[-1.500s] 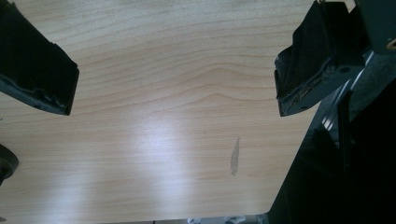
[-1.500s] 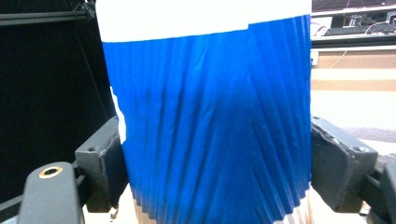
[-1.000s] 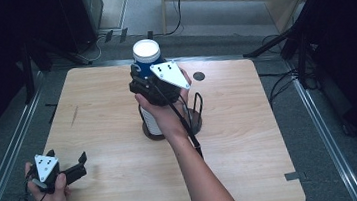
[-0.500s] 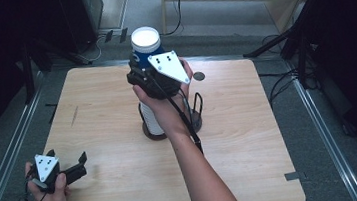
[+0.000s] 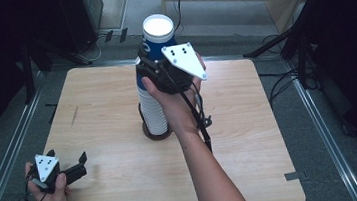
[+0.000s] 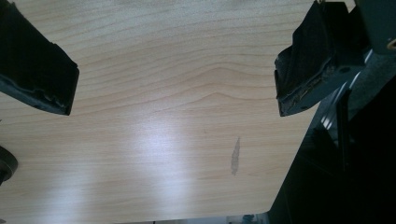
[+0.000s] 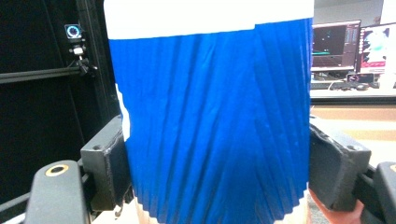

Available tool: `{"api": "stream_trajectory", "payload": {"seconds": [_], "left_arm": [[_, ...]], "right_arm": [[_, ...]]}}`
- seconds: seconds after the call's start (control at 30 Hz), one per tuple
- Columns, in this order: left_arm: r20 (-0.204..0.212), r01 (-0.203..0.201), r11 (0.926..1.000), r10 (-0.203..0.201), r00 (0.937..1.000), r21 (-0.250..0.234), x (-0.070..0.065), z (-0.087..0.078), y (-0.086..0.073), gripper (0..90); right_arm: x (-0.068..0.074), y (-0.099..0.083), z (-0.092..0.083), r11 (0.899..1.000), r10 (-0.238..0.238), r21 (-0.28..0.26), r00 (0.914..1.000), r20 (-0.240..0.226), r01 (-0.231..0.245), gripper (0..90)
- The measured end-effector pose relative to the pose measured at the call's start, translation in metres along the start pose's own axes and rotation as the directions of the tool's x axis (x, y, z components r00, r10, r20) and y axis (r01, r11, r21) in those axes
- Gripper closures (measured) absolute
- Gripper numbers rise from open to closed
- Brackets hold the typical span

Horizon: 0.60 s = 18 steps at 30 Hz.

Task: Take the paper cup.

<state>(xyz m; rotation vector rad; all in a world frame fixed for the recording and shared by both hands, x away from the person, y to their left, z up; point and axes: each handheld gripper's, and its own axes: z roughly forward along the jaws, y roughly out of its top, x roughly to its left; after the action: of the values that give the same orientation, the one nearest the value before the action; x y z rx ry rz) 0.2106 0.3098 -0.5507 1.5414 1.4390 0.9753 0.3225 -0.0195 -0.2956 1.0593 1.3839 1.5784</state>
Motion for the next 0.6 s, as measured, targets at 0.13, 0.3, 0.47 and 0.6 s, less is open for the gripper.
{"api": "stream_trajectory", "payload": {"seconds": [0.13, 0.3, 0.47, 0.6], "left_arm": [[0.001, -0.001, 1.0, 0.001, 1.0, -0.001, 0.0, 0.0, 0.0, 0.4], [0.005, 0.0, 1.0, 0.0, 1.0, 0.0, 0.0, 0.0, 0.0, 0.4], [0.004, -0.001, 1.0, 0.001, 1.0, 0.0, 0.0, 0.0, 0.0, 0.4], [0.0, -0.003, 1.0, 0.003, 1.0, 0.008, 0.0, 0.0, 0.0, 0.3]], "right_arm": [[-0.013, 0.001, -0.011, 1.0, -0.008, 0.0, 0.9998, 0.015, 0.008, 20.2], [-0.027, -0.003, -0.024, 1.0, -0.018, 0.006, 0.9994, 0.029, 0.018, 20.2], [-0.04, -0.009, -0.033, 1.0, -0.019, 0.022, 0.9988, 0.044, 0.018, 20.2], [-0.053, -0.022, -0.045, 0.999, -0.023, 0.049, 0.9976, 0.065, 0.02, 20.2]]}}
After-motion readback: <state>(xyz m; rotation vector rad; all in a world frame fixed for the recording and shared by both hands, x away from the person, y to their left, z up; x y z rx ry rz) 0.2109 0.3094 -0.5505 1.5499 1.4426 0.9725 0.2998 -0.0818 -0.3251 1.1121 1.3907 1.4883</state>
